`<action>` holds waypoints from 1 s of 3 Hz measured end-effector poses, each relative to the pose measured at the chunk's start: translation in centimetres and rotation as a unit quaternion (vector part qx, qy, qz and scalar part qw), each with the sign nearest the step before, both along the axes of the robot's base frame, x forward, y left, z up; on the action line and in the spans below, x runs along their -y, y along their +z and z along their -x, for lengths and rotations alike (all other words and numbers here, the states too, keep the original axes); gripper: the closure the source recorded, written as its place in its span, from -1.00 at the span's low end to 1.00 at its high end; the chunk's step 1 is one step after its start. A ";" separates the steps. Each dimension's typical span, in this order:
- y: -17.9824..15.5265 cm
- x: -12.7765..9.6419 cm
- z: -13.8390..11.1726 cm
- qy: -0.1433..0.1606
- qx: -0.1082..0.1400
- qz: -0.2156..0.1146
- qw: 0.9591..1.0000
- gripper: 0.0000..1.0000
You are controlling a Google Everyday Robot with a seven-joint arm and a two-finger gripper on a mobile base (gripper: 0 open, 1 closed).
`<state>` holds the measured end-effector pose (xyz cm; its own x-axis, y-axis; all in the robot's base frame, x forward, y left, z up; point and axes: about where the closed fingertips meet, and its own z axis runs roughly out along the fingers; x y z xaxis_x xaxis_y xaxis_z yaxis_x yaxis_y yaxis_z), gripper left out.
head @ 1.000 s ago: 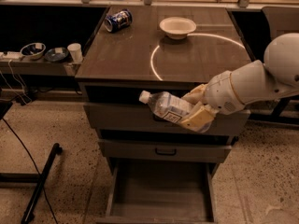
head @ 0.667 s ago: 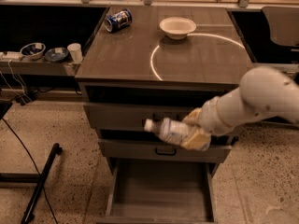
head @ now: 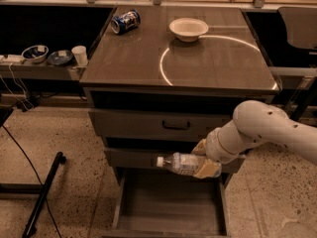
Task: Place blue plastic bottle into bottom drawer
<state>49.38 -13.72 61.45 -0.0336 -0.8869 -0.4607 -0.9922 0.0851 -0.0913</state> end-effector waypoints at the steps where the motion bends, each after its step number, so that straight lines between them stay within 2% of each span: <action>1: -7.1 0.1 -1.5 -0.022 -0.036 -0.042 0.998 1.00; 2: -15.7 -0.8 -0.7 -0.019 -0.075 -0.077 0.994 1.00; 3: -24.9 -1.8 0.8 0.010 -0.112 -0.146 0.983 1.00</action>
Offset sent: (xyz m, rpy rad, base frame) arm -0.0273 0.0281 -0.3346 0.3004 0.3896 -0.0438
